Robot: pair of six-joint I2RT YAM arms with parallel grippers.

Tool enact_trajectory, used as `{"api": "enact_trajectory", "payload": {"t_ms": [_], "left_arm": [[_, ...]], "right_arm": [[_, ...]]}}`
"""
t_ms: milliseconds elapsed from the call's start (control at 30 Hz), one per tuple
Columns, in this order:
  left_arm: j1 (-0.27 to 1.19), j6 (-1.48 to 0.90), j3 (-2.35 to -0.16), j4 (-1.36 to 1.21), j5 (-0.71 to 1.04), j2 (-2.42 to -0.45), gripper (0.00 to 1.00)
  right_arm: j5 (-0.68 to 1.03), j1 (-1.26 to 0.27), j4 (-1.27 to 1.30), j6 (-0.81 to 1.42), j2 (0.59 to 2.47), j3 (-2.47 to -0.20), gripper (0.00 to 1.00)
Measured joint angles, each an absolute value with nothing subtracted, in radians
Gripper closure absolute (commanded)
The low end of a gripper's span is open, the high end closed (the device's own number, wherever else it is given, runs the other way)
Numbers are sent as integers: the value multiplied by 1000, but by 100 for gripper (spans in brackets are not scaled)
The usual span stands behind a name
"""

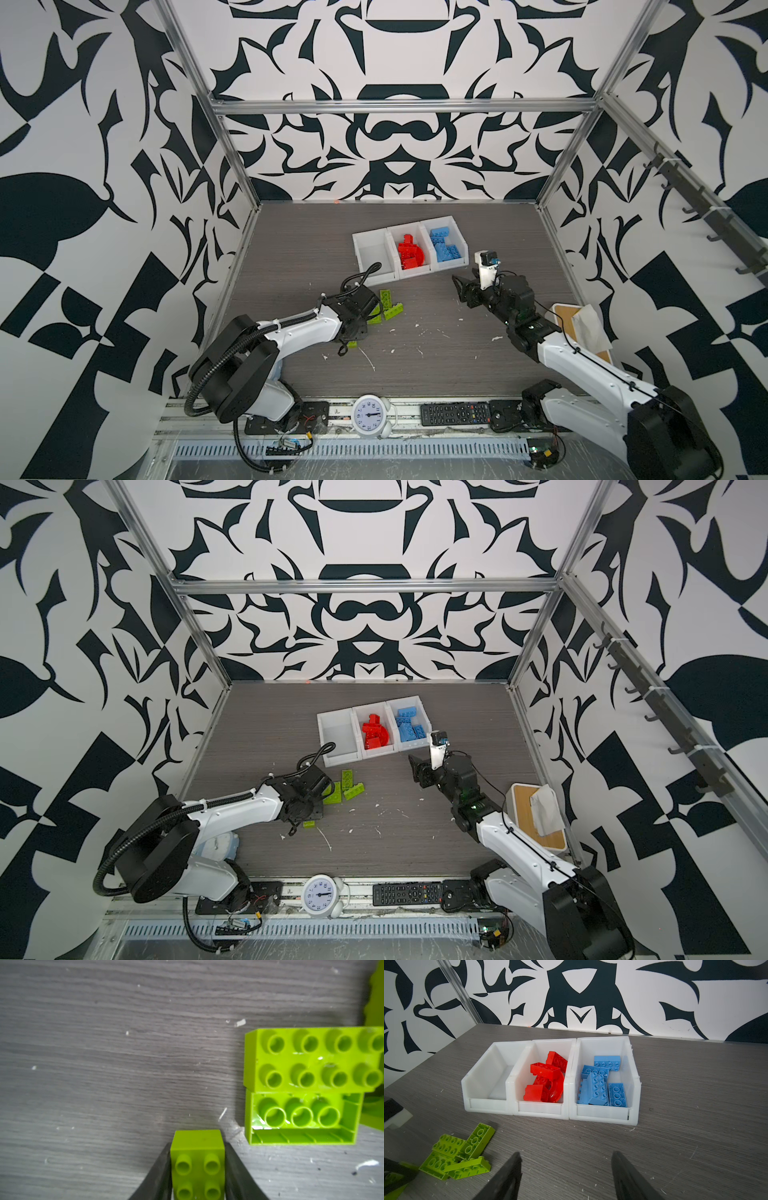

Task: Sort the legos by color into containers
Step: 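Lower the left gripper onto a lime-green 2x2 brick and grasp it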

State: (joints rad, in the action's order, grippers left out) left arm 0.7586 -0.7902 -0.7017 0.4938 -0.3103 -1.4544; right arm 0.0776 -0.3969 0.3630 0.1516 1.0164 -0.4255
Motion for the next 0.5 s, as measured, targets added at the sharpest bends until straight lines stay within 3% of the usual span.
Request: {"api": "enact_trajectory", "payload": {"t_ms": [233, 500], "left_arm": [[759, -765, -734, 518, -313, -1454, 68], [759, -712, -810, 563, -333, -1446, 69]], "right_arm": [[83, -397, 362, 154, 1024, -426, 30], [86, -397, 358, 156, 1025, -434, 30]]}}
